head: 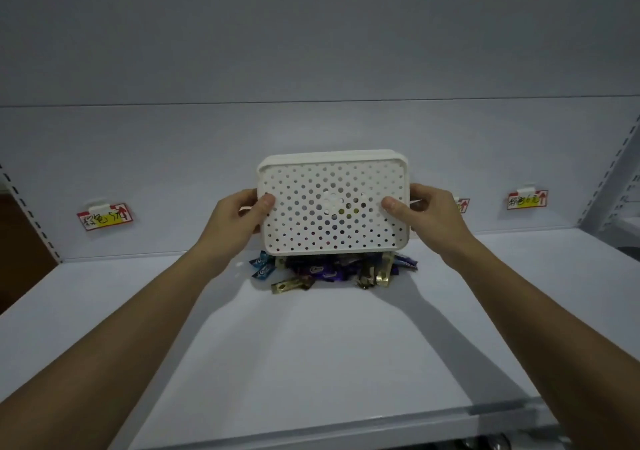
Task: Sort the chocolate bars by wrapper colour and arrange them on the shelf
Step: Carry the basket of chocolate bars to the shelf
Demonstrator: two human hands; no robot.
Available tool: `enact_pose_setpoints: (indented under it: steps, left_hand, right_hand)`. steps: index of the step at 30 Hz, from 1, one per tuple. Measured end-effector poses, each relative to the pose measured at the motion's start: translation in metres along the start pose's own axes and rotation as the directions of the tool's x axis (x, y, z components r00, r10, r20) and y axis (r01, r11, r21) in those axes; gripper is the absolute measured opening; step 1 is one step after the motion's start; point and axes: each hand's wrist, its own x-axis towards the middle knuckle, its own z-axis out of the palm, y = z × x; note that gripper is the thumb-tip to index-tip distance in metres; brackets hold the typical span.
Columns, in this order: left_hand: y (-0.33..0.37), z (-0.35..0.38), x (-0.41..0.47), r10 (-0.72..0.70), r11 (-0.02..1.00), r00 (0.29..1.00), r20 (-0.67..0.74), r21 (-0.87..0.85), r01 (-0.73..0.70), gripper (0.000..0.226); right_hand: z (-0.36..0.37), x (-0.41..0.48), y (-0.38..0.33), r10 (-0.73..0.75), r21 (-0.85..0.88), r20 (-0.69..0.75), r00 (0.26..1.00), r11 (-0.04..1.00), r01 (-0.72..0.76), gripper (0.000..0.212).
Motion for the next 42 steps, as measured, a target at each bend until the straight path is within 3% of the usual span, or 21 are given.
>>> enact_pose_setpoints:
  steps: [5,8,12,20,23,26,28,32,36,40,42]
  left_hand:
    - [0.016,0.002,0.003,-0.007,0.999,0.999,-0.031,-0.039,0.005,0.036]
    - [0.034,0.002,0.010,-0.079,0.996,0.996,-0.050,-0.039,0.077,0.037]
    - [0.057,0.007,0.019,-0.201,0.979,0.980,-0.016,0.025,0.201,0.034]
    - [0.069,0.028,0.017,-0.252,0.966,0.964,0.086,0.087,0.245,0.043]
    - [0.067,0.031,0.013,-0.175,0.984,0.958,0.227,0.003,0.179,0.036]
    - [0.065,0.042,0.012,0.000,0.998,0.969,0.247,-0.064,0.016,0.048]
    - [0.068,0.059,0.012,0.087,0.995,0.966,0.242,-0.070,-0.072,0.051]
    - [0.073,0.098,0.016,0.266,0.959,0.921,0.285,0.022,-0.283,0.060]
    - [0.077,0.153,0.016,0.366,0.910,0.871,0.328,0.070,-0.408,0.073]
    - [0.084,0.208,0.009,0.454,0.848,0.854,0.252,0.172,-0.502,0.077]
    - [0.090,0.233,0.002,0.434,0.861,0.857,0.278,0.151,-0.486,0.076]
  right_hand:
    - [-0.007,0.002,-0.013,0.014,0.033,-0.029,0.999,0.999,-0.013,0.051]
    - [-0.010,0.007,-0.027,0.096,0.113,-0.006,0.995,0.989,-0.095,0.040]
    - [-0.014,0.013,-0.034,0.219,0.151,0.025,0.975,0.964,-0.221,0.040]
    - [-0.045,-0.001,-0.028,0.287,0.108,0.076,0.955,0.950,-0.294,0.049]
    - [-0.072,-0.010,-0.027,0.283,0.158,0.123,0.951,0.941,-0.300,0.051]
    - [-0.101,-0.024,-0.025,0.279,0.293,0.262,0.924,0.889,-0.352,0.048]
    - [-0.118,-0.033,-0.024,0.277,0.370,0.280,0.919,0.853,-0.369,0.043]
    - [-0.156,-0.050,-0.021,0.393,0.456,0.189,0.900,0.777,-0.434,0.054]
    - [-0.182,-0.073,-0.022,0.547,0.348,-0.032,0.837,0.791,-0.503,0.066]
    - [-0.213,-0.099,-0.020,0.517,0.365,-0.263,0.815,0.835,-0.411,0.109]
    - [-0.231,-0.116,-0.022,0.440,0.285,-0.349,0.827,0.891,-0.354,0.101]
